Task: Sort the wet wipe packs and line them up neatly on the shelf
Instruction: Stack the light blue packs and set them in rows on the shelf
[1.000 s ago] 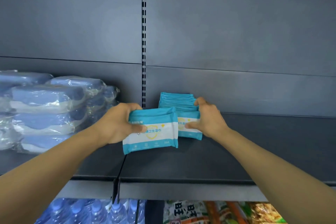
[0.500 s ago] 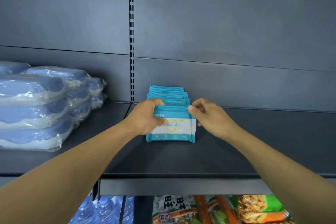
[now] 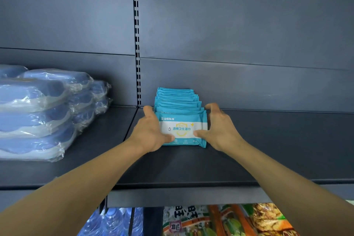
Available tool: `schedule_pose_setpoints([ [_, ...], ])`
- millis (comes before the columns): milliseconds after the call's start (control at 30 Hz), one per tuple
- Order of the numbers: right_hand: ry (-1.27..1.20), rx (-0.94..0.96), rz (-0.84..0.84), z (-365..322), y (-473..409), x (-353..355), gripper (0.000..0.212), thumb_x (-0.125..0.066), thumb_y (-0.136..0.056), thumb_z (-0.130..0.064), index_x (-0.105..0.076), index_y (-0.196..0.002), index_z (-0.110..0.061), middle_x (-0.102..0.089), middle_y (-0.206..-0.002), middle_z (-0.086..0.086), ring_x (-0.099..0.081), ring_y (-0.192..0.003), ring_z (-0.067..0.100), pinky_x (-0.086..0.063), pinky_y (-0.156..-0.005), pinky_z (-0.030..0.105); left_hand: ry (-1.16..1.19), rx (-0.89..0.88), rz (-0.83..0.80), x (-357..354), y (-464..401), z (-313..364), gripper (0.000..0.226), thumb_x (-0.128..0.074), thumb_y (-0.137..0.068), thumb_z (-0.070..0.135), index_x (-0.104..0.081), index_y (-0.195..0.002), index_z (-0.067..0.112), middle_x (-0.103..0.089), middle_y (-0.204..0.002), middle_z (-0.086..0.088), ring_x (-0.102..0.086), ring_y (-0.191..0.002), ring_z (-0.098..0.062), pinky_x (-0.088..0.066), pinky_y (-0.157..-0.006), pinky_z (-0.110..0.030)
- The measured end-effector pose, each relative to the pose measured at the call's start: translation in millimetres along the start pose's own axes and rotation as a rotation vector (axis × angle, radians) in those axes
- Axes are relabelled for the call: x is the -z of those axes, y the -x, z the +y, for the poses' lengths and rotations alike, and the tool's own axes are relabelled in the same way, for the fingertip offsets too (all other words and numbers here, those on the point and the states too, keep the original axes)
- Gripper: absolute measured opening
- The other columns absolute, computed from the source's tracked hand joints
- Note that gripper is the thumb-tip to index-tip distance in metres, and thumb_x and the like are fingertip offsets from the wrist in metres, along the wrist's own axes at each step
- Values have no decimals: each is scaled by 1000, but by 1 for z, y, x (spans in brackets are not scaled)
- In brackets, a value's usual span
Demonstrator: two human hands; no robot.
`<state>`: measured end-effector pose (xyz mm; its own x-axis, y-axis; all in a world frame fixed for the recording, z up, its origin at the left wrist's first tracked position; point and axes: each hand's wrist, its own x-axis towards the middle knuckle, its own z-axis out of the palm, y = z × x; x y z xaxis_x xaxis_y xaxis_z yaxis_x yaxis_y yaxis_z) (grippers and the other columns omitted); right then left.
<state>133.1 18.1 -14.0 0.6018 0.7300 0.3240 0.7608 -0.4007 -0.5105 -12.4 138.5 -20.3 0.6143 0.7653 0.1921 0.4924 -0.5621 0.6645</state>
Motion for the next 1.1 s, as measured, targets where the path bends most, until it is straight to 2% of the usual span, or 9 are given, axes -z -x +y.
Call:
schedule_pose_setpoints([
  [67, 48, -35, -26, 3, 2, -1, 56, -74, -79, -30, -42, -122, -15, -54, -119, 3, -56, -102, 21, -52, -81, 38, -74, 23, 21, 2, 1, 0, 76, -83, -69, 31, -28, -119, 15, -44, -117, -3, -51, -99, -18, -47, -81, -31],
  [133, 41, -13, -70, 2, 1, -3, 36, -69, -84, -30, -49, -109, -15, -59, -113, 2, -57, -92, 18, -49, -73, 33, -142, 44, 3, 3, 0, -3, 79, -82, -68, 39, -32, -124, 13, -40, -122, -4, -51, -106, -20, -47, -87, -33],
  [200, 30, 20, -76, 0, -1, -4, 30, -68, -86, -26, -51, -108, -14, -60, -112, 2, -55, -88, 15, -46, -70, 28, -142, 29, -31, 3, 0, -4, 68, -79, -72, 41, -35, -116, 14, -47, -119, -3, -54, -102, -20, -49, -86, -35],
  [367, 32, 20, -42, -1, 1, -7, 34, -67, -86, -27, -48, -112, -14, -60, -112, 0, -60, -94, 19, -53, -74, 35, -175, -9, -3, 1, 4, -3, 57, -75, -76, 40, -31, -103, 16, -51, -103, 0, -55, -93, -20, -50, -79, -38],
  [500, 96, 13, -41, 1, 9, -6, 40, -65, -86, -30, -42, -114, -13, -59, -113, 5, -59, -95, 24, -53, -77, 45, -262, 15, -33, 6, 7, -5, 60, -74, -76, 43, -36, -114, 15, -55, -106, 1, -58, -96, -22, -51, -78, -38],
  [667, 219, 89, -22, -3, 27, 9, 55, -64, -86, -30, -35, -130, -15, -47, -129, 6, -42, -119, 22, -46, -91, 38, -359, 14, -47, 13, 21, -2, 63, -72, -79, 36, -33, -124, 15, -55, -102, 0, -56, -89, -19, -46, -66, -33],
  [867, 321, 231, -37, -4, 59, 36, 57, -59, -90, -35, -34, -137, -14, -40, -139, 6, -34, -128, 24, -39, -102, 37, -413, 41, 15, 26, 62, 12, 70, -69, -81, 38, -31, -135, 15, -55, -122, -3, -55, -110, -24, -50, -85, -39],
  [967, 318, 328, -49, -6, 80, 50, 51, -58, -91, -34, -40, -135, -14, -41, -136, 6, -35, -125, 23, -39, -101, 37, -451, 22, 75, 31, 95, 25, 55, -65, -84, 36, -40, -131, 19, -55, -124, -2, -54, -113, -24, -49, -88, -41],
  [1100, 259, 448, -54, -8, 118, 57, 47, -59, -90, -34, -46, -132, -14, -42, -132, 6, -40, -122, 23, -41, -99, 37, -466, 27, 119, 28, 144, 41, 34, -59, -88, 35, -51, -119, 23, -61, -114, 0, -56, -106, -24, -48, -86, -38],
])
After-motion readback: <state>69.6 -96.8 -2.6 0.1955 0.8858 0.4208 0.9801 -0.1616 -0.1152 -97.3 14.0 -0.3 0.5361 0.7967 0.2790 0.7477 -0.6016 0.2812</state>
